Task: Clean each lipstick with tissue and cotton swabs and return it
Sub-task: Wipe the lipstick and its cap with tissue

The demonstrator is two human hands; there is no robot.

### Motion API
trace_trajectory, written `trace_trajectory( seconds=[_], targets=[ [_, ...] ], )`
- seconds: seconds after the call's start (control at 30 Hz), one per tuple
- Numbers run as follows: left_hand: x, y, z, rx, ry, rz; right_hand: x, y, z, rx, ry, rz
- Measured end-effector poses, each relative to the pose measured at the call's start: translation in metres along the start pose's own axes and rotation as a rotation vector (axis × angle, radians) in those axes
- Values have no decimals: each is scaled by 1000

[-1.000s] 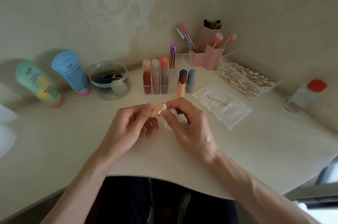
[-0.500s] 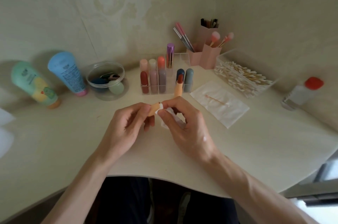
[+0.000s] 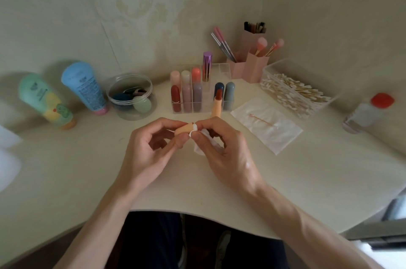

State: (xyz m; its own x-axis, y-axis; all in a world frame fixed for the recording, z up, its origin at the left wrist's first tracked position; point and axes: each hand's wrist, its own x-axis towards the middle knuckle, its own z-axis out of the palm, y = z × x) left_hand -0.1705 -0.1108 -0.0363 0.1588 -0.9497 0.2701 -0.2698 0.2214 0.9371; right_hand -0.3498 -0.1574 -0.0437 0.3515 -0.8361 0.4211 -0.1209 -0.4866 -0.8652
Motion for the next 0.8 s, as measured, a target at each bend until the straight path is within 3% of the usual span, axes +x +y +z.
trace_trajectory(
  seconds=[0.27,0.43,0.6,0.8],
  targets=[
    [-1,3,5,-70,-57,-41,0,-4,-4,-16,18,-52],
    [-2,1,1,-40,17,18,-1,-3,-2,38,14,4],
    [-3,4,3,-94,-36,-62,0,-7,-5,18,1,-16],
    [0,-3,-1,-28,-11,15,0,-2,-2,9,-3,2]
  ],
)
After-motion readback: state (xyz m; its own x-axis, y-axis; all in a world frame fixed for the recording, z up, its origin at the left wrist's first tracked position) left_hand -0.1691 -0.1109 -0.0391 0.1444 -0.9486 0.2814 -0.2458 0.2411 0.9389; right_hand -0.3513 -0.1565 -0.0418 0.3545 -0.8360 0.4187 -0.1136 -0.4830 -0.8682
